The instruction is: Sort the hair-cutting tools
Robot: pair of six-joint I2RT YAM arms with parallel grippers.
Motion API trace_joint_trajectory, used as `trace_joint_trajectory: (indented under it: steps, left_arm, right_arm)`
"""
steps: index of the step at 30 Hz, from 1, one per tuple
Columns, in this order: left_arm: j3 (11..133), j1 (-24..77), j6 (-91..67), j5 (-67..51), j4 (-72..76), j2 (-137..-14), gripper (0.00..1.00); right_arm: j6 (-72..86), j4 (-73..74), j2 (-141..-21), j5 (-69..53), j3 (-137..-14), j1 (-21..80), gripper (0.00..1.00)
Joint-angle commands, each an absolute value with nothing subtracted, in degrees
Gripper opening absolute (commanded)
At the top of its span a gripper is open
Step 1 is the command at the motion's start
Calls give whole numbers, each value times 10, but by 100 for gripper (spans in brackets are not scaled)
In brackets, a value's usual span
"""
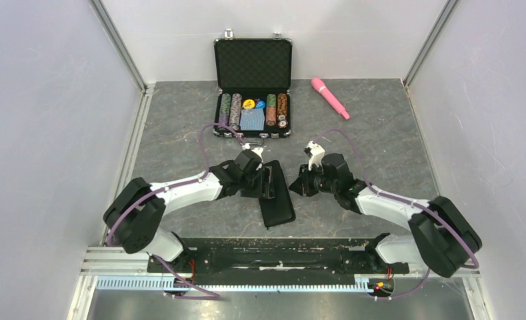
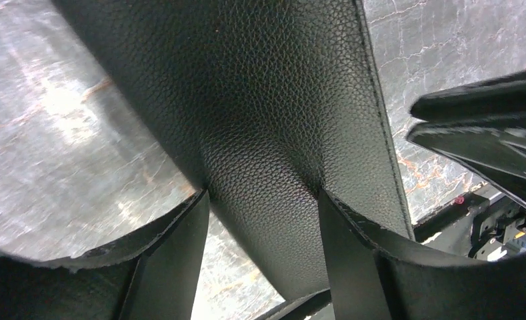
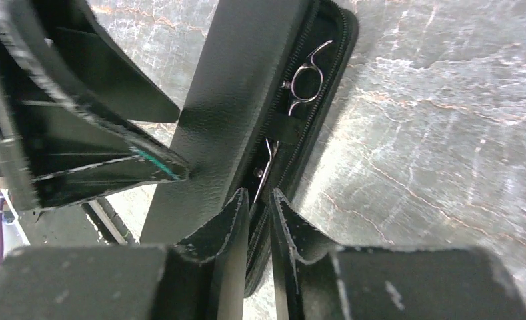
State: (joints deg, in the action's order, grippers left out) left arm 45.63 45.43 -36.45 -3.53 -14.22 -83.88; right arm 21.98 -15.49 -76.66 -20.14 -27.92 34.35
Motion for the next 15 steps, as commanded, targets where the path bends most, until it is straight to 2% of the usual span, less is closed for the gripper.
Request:
trace_joint_trajectory:
  steps: [1, 8, 15]
  left_arm:
    - [472, 459, -400, -66, -71, -872, 66]
    - [473, 470, -405, -50, -59, -886, 64]
    - [470, 481, -409, -18, -73, -874, 65]
  right_arm:
    - [216, -110, -701, -139, -265, 346, 24]
    - [255, -100, -665, -133, -248, 374, 44]
    - [246, -111, -725, -116, -248, 381, 43]
